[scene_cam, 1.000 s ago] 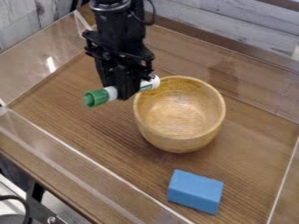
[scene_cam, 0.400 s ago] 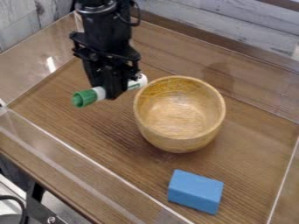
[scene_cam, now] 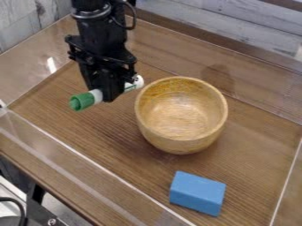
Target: Remove the green marker from inside the brown bowl and put it on the table
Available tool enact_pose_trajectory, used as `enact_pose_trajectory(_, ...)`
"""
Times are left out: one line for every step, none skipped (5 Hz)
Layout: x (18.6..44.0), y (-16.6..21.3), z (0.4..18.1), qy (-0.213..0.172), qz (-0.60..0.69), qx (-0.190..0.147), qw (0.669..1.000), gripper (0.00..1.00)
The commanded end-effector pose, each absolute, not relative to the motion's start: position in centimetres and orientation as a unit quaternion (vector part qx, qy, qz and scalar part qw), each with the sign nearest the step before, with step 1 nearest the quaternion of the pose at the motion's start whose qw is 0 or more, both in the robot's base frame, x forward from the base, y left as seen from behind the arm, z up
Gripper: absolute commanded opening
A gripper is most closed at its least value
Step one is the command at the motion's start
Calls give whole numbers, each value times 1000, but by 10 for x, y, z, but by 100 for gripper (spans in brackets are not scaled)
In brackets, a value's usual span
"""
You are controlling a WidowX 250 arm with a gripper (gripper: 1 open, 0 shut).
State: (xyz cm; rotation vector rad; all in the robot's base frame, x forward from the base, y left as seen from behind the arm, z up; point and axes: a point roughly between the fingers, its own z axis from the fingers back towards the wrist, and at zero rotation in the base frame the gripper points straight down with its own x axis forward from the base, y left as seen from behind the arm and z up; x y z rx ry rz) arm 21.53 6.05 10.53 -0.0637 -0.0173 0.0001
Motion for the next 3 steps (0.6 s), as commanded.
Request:
enact_pose_trajectory(219,66,108,-24,4,-24,999,0)
enact_pose_trajectory(220,68,104,-24,5,-23,999,0)
enact_pose_trajectory(221,71,98,-24,8,-21,999,0)
